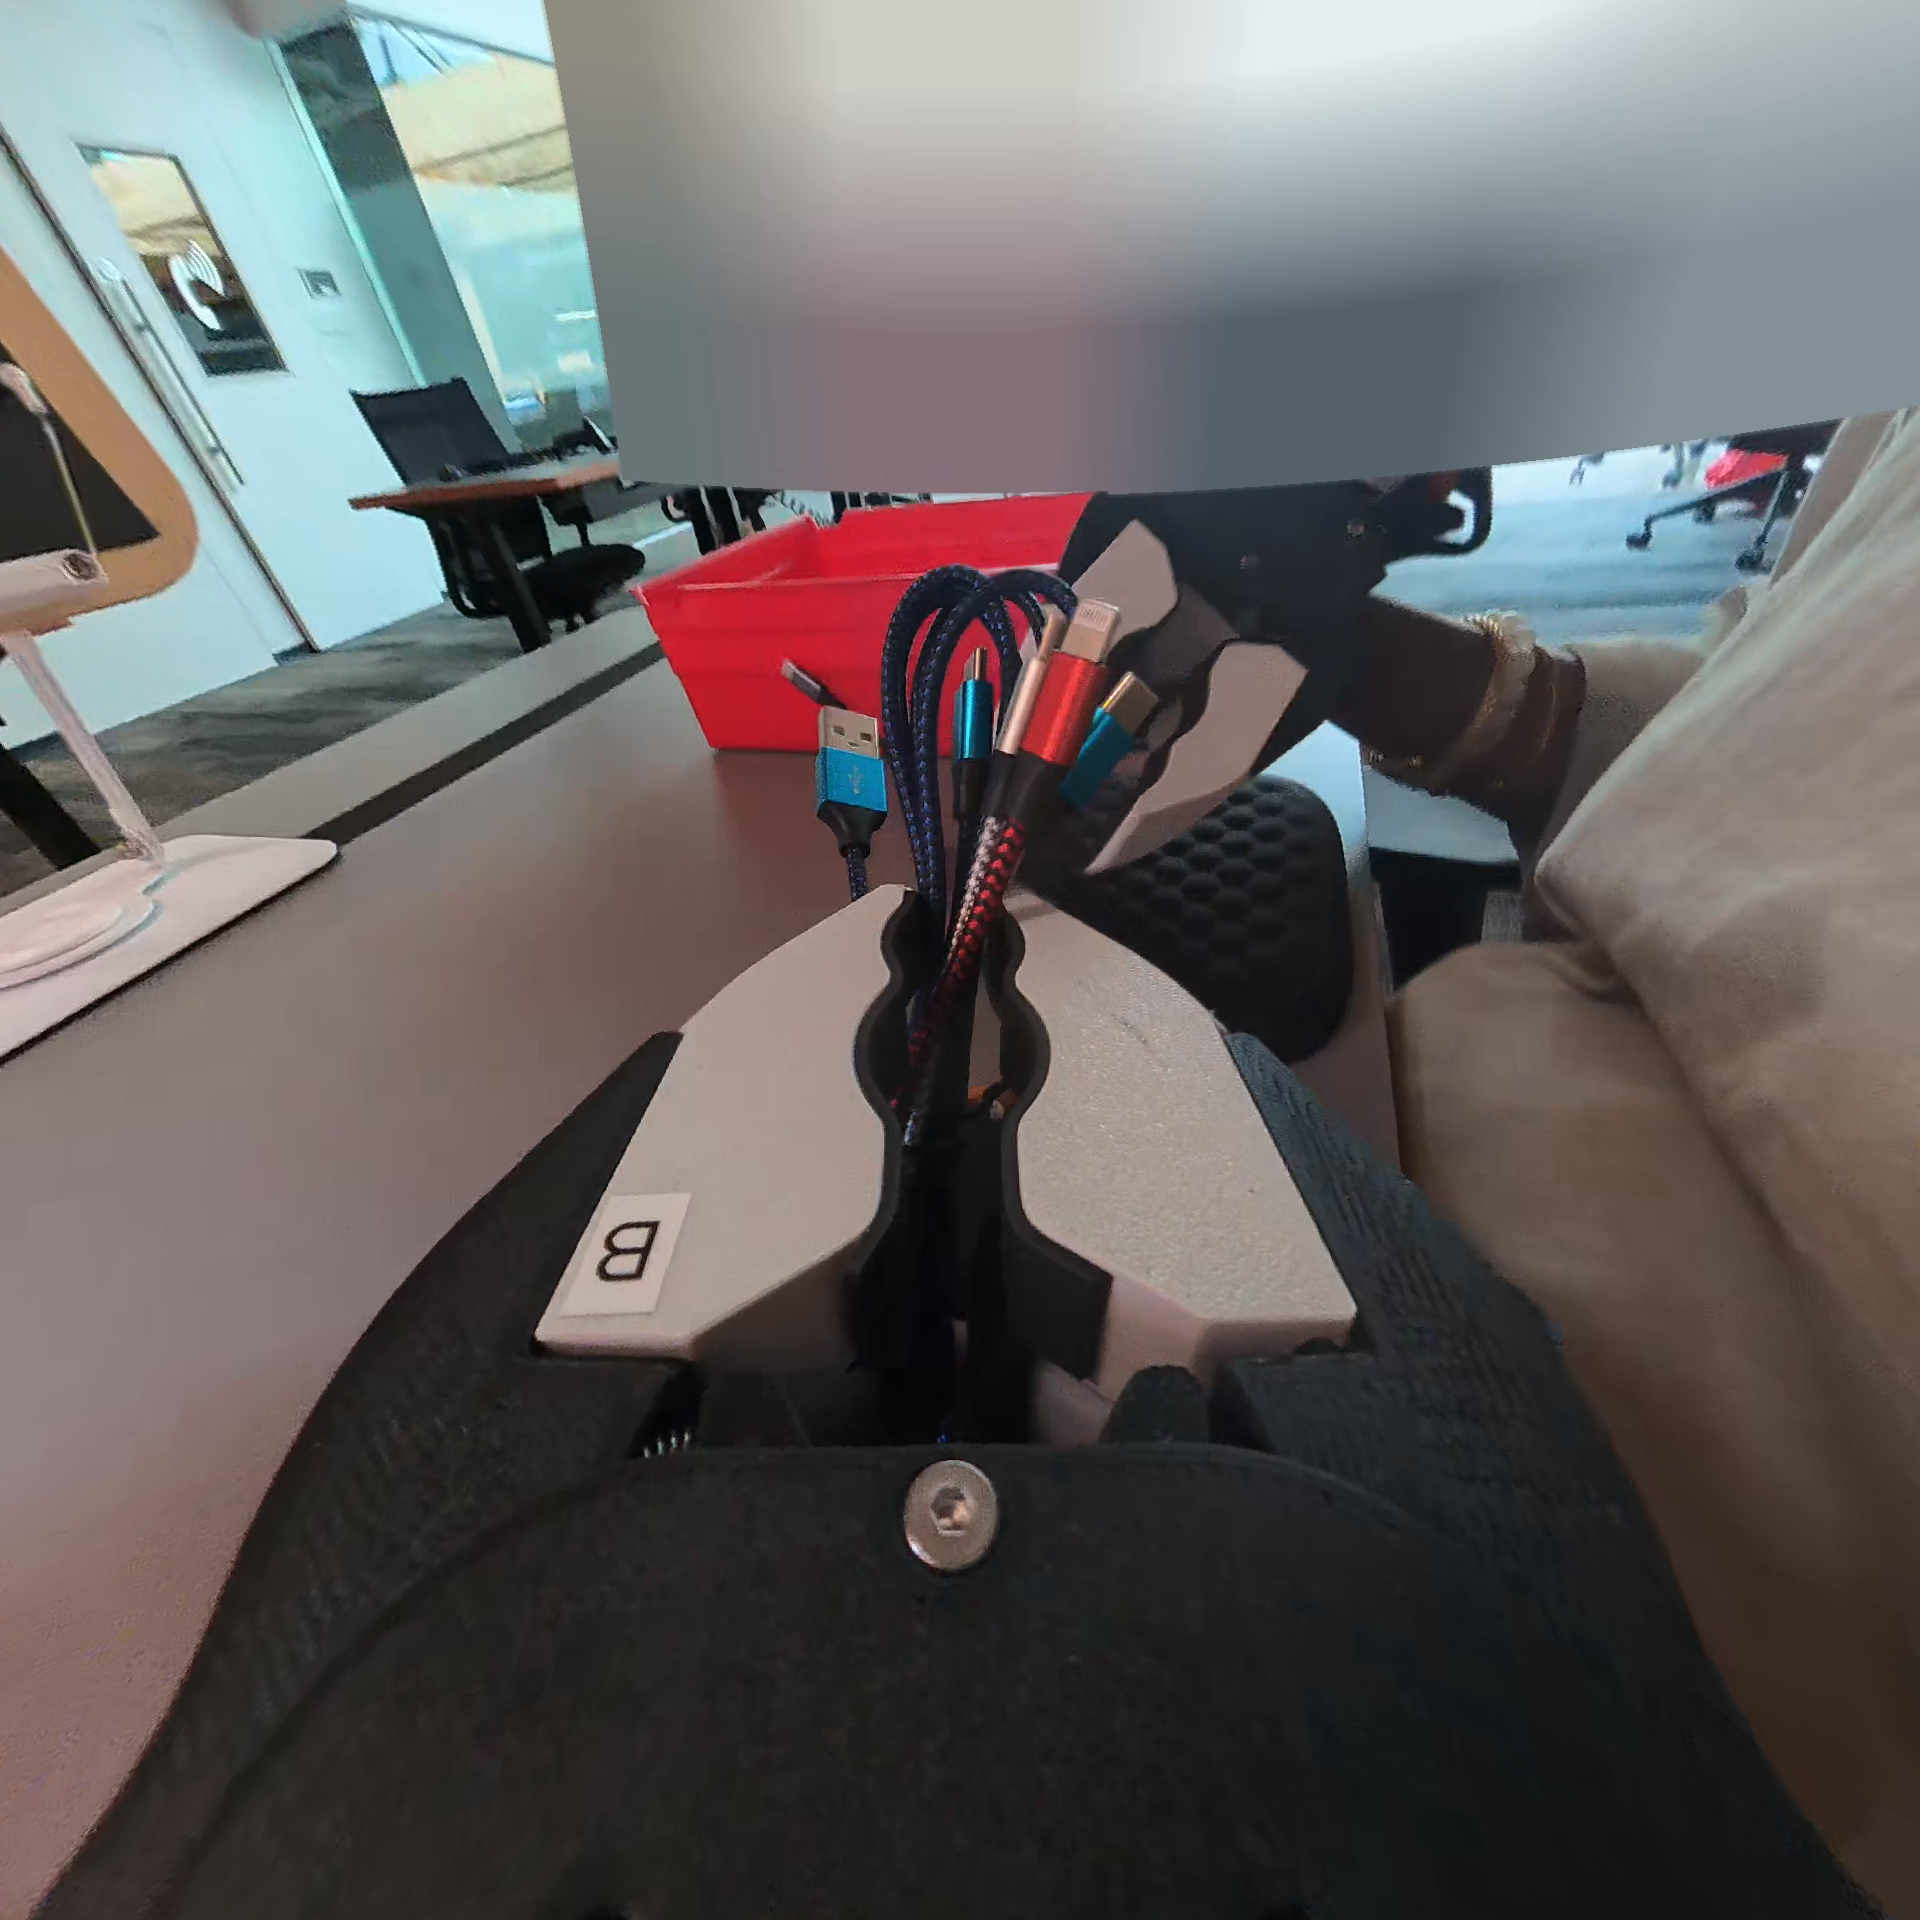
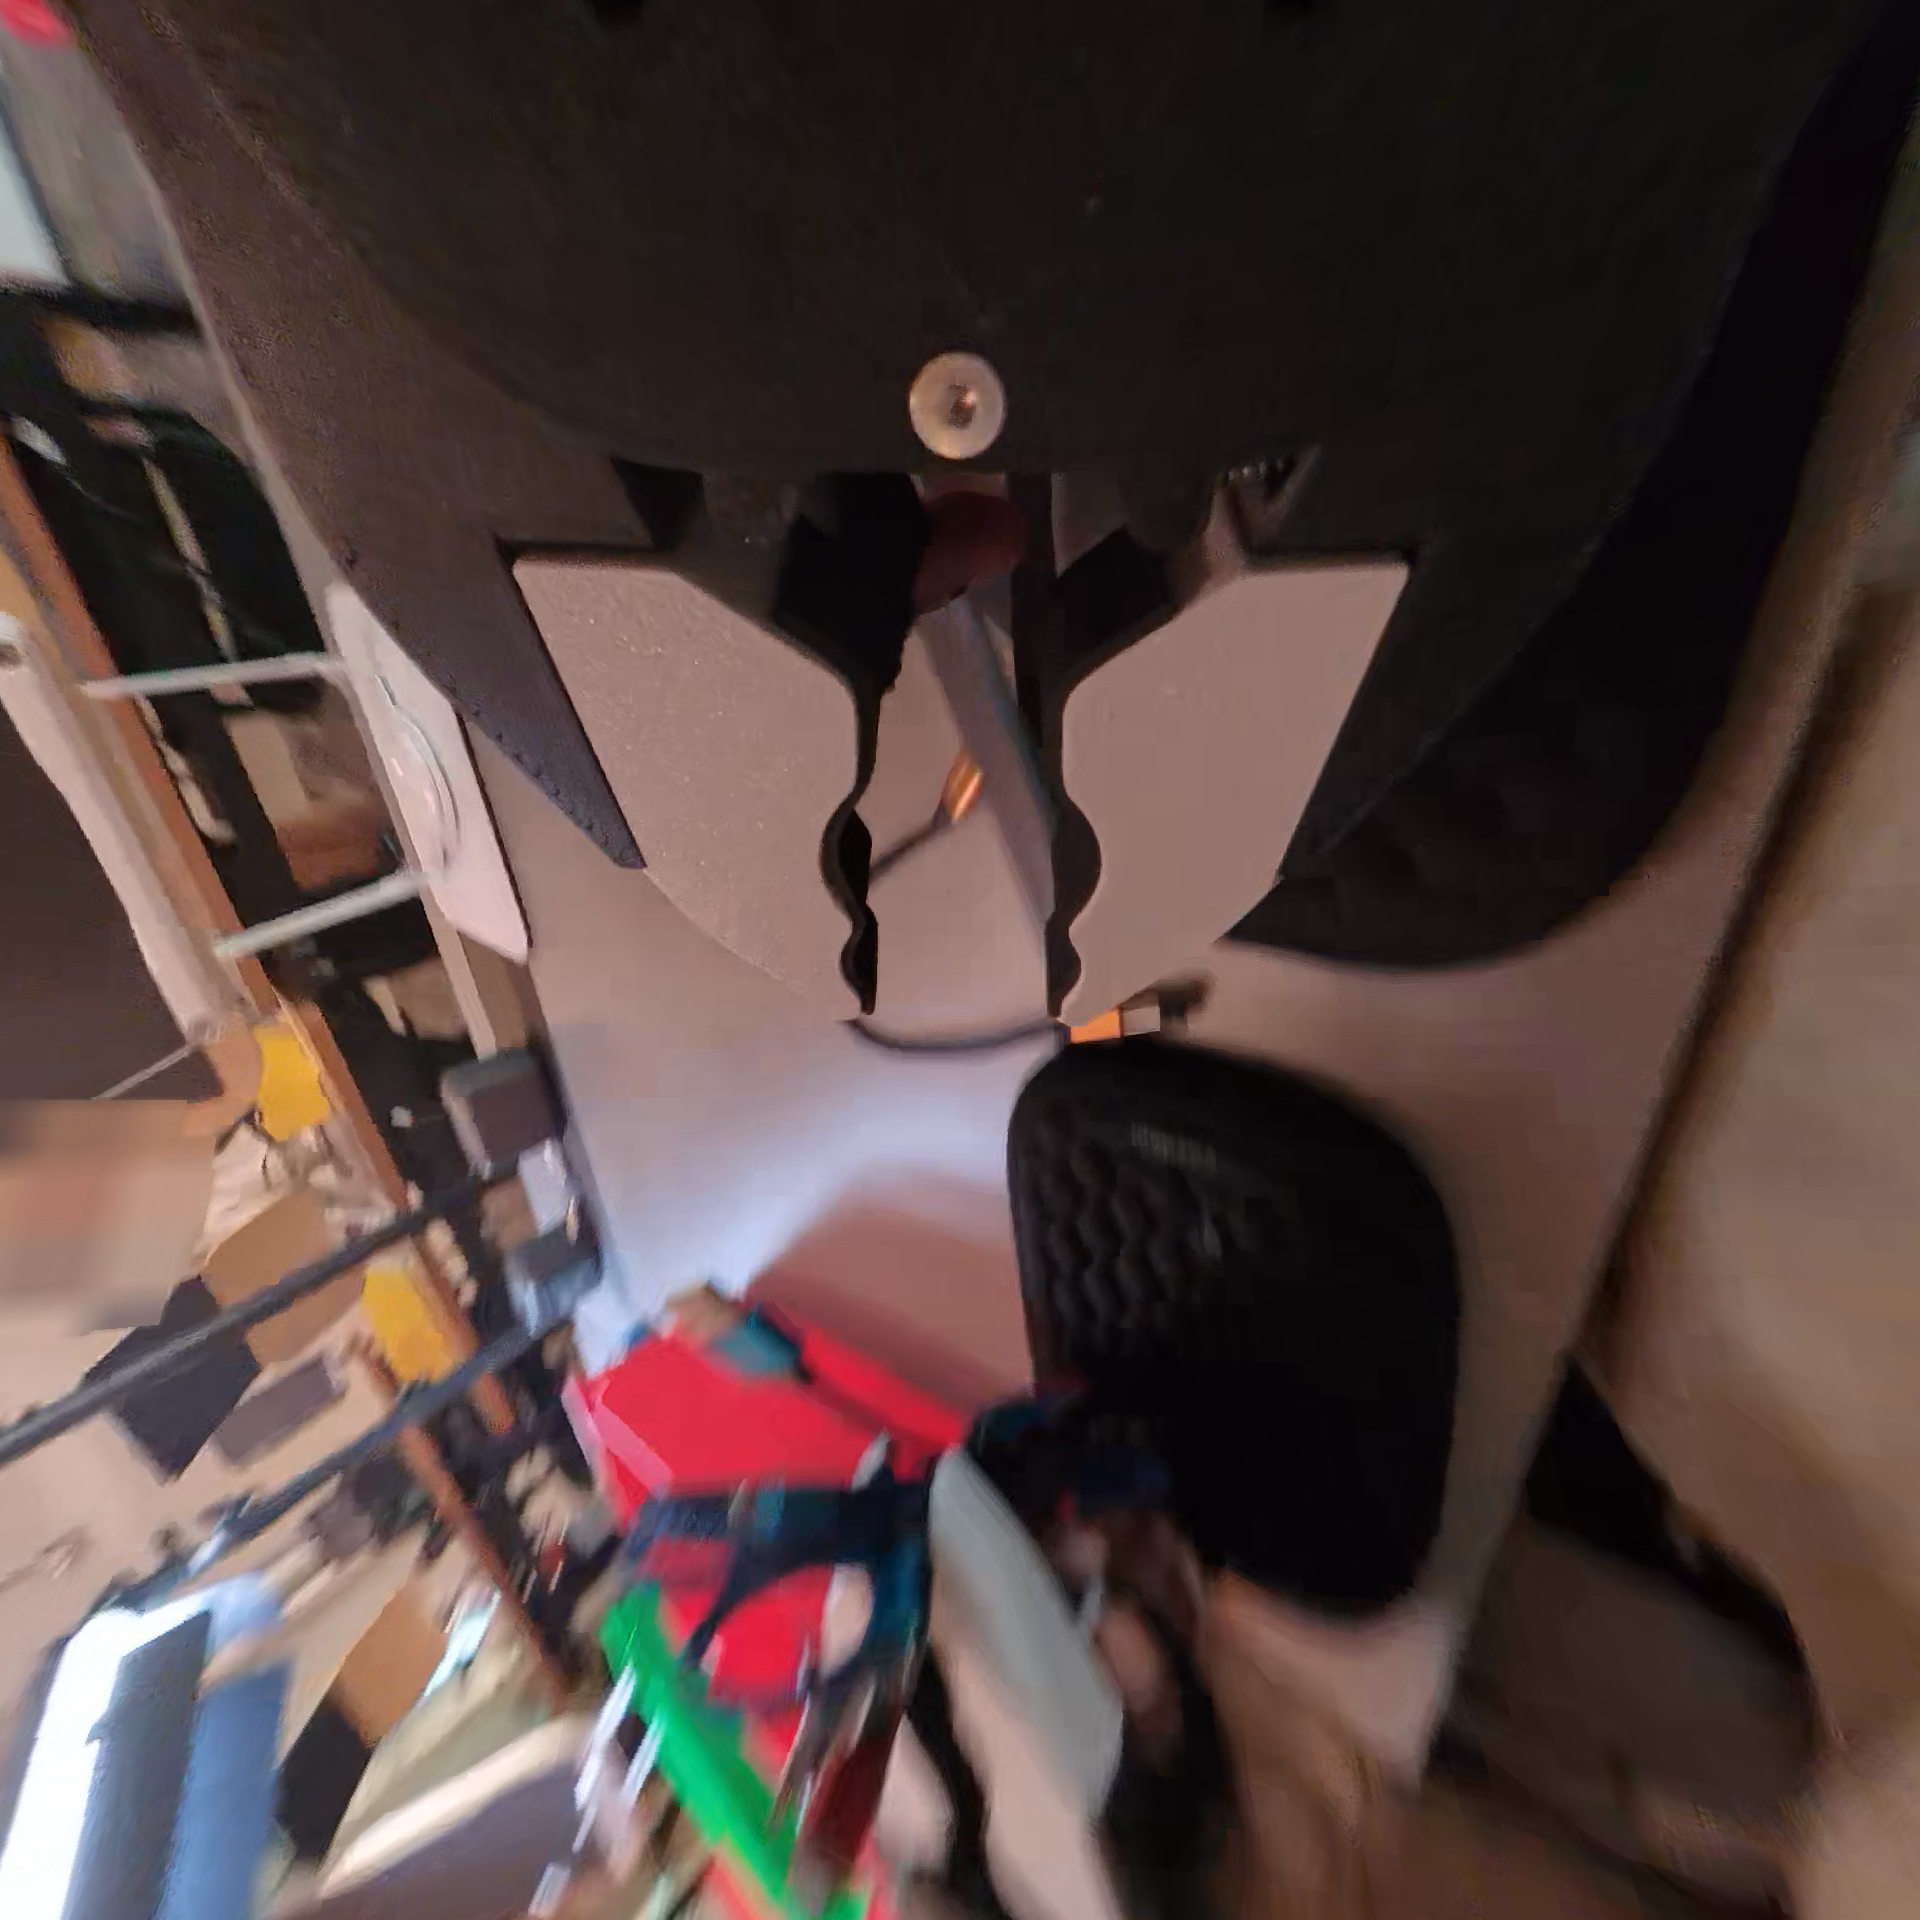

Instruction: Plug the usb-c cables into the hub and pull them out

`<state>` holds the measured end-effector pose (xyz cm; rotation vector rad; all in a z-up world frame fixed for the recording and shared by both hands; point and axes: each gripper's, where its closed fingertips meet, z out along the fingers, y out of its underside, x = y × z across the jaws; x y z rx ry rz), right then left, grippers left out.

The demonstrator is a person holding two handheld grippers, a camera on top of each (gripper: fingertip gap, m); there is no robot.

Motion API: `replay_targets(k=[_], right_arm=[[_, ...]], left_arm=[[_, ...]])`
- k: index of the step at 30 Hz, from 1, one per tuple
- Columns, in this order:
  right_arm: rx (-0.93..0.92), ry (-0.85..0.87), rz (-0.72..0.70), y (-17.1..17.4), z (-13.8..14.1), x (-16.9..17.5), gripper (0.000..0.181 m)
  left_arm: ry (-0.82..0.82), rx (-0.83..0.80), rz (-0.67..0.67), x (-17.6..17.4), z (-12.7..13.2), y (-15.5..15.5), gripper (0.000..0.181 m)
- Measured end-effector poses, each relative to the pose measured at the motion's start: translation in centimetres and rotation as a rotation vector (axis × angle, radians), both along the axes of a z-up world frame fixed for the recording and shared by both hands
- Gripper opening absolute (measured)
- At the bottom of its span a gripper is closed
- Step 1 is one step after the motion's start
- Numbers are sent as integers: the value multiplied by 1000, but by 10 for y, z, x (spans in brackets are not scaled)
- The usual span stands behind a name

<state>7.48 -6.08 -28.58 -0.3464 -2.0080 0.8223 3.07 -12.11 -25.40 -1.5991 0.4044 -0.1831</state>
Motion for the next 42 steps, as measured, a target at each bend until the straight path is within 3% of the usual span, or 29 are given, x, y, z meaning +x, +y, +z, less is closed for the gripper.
replay_targets(k=[5, 9, 17, 20, 26, 31, 36, 38, 40, 42], right_arm=[[-384, 131, 162, -29, 64, 16, 19], [-502, 153, 232, -50, 82, 21, 17], [-574, 218, -15, -60, 84, -19, 23], [-506, 210, -112, -53, 72, -32, 18], [-479, 160, -133, -53, 63, -36, 6], [-381, 212, -119, -52, 61, -36, 6], [-259, 275, -41, -69, 55, -34, 6], [-225, 290, 0, -80, 50, -32, 6], [-187, 322, -1, -81, 48, -30, 6], [-196, 352, 3, -75, 54, -26, 6]], left_arm=[[-38, 32, -11, 0, 6, -1, 10], [-45, 51, -5, 0, 8, -1, 10], [91, 102, 249, -18, 11, 11, 10], [162, 110, 275, -13, 10, 15, 10], [171, 96, 265, -12, 5, 16, 10], [-205, 105, 101, -10, 17, 9, 12], [-461, 176, 216, -46, 27, 2, 9], [-359, 132, 345, -60, 21, 6, 8], [-120, 49, 476, -70, 13, 10, 8], [7, -24, 525, -68, 9, 16, 9]])
